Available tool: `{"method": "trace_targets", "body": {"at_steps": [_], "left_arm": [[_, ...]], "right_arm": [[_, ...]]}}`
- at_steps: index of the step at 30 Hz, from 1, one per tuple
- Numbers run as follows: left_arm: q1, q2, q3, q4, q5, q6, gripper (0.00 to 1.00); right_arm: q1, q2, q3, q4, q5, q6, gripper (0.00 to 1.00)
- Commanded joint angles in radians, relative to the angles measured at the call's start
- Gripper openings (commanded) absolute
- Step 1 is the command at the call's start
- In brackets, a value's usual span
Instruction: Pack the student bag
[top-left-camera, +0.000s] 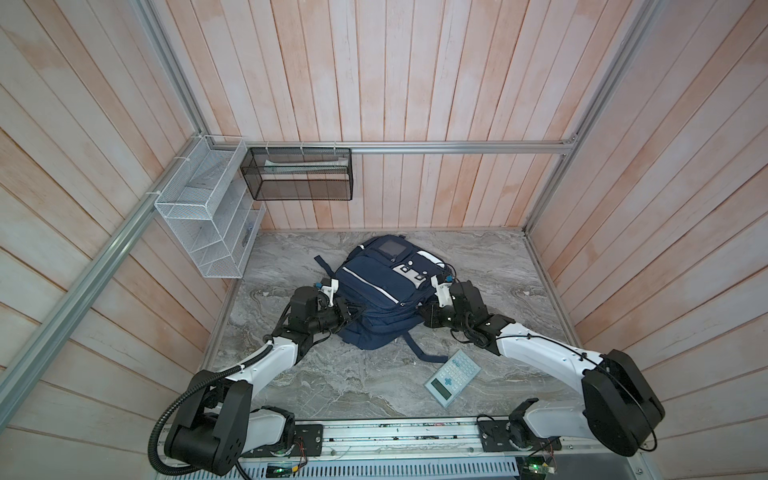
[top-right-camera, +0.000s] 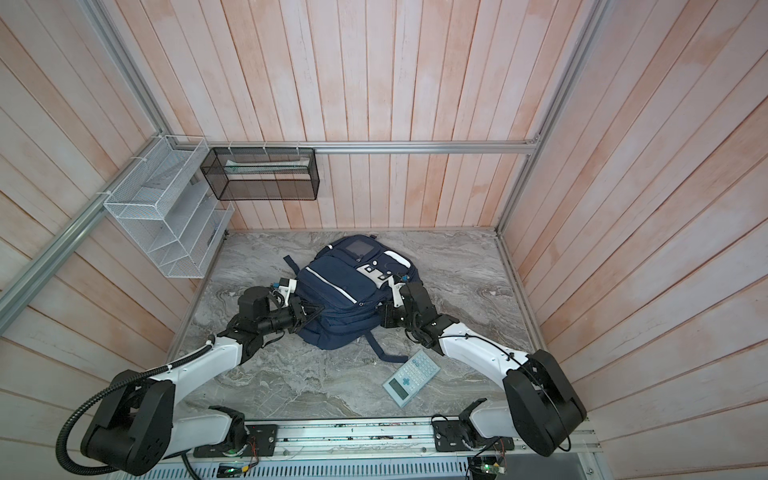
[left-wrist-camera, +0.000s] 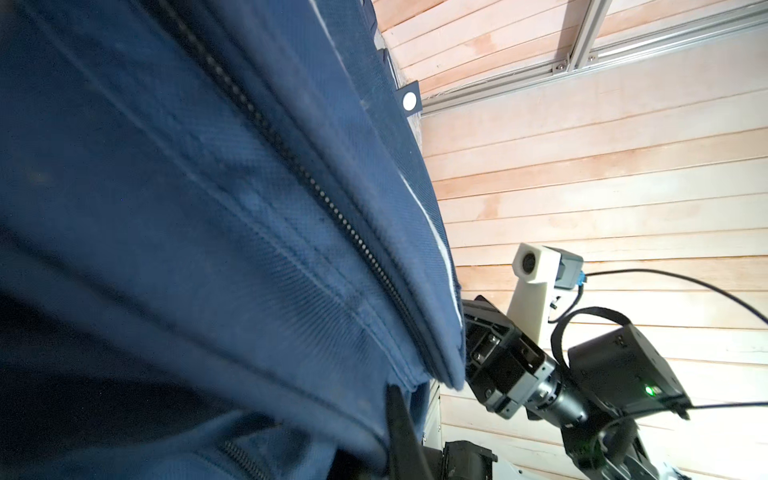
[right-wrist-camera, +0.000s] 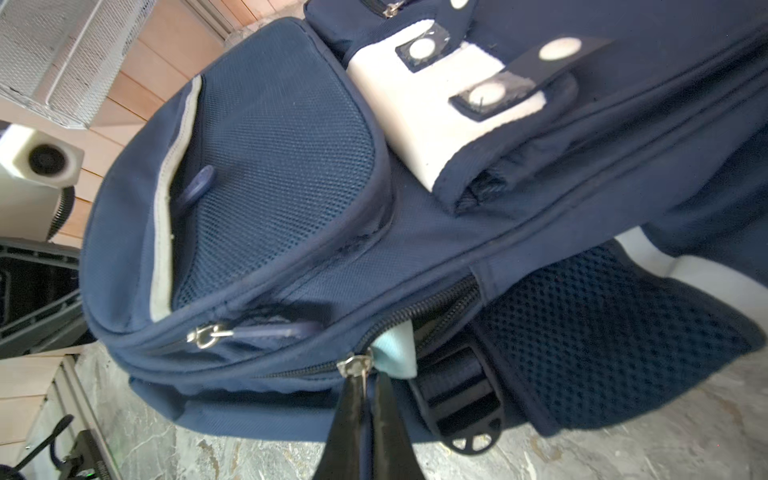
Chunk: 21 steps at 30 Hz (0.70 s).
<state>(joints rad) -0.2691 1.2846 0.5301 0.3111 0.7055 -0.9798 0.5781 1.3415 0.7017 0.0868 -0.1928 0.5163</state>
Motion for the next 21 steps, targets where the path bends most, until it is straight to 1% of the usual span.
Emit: {"method": "trace_targets", "body": {"at_steps": [1,3,5,7,9,13,14,15,17,18,19,20,21], "left_arm": [[0.053,-0.051,-0.025,0.041,-0.024,0.006,0.0],[0.054,-0.047,-0.031,0.049,-0.012,0.001,0.0],[0.057,-0.046,-0.034,0.042,-0.015,0.009,0.0],[0.063,-0.055,-0.043,0.042,-0.019,0.009,0.0],[0.069,-0.065,-0.047,0.036,-0.02,0.009,0.0],[0.072,-0.073,-0.04,0.007,-0.024,0.029,0.0],[0.071,-0.071,-0.037,-0.003,-0.029,0.039,0.0],[0.072,-0.07,-0.037,-0.008,-0.035,0.044,0.0],[0.071,-0.058,-0.035,0.002,-0.033,0.048,0.0],[0.069,-0.048,-0.033,0.012,-0.027,0.044,0.0],[0.062,-0.038,-0.033,0.023,-0.025,0.04,0.0],[0.05,-0.028,-0.035,0.036,-0.031,0.033,0.0],[0.039,-0.018,-0.035,0.045,-0.036,0.03,0.0]], "right_arm": [[-0.158,0.038,-0.027,-0.1,0.34,-0.009,0.0],[-0.164,0.086,-0.009,-0.086,0.387,-0.016,0.0],[-0.197,0.142,0.015,-0.093,0.391,-0.015,0.0],[-0.254,0.187,0.036,-0.098,0.336,-0.004,0.0],[-0.293,0.201,0.033,-0.074,0.296,0.001,0.0],[-0.321,0.202,0.037,-0.056,0.291,-0.01,0.0],[-0.323,0.201,0.05,-0.067,0.274,-0.014,0.0],[-0.321,0.195,0.055,-0.062,0.225,-0.025,0.0],[-0.279,0.165,0.031,0.015,0.097,-0.04,0.0],[-0.214,0.146,0.019,0.056,0.075,-0.047,0.0],[-0.147,0.138,0.017,0.076,0.079,-0.03,0.0],[-0.067,0.142,0.025,0.109,0.049,-0.01,0.0],[-0.005,0.157,0.044,0.151,-0.023,-0.002,0.0]]}}
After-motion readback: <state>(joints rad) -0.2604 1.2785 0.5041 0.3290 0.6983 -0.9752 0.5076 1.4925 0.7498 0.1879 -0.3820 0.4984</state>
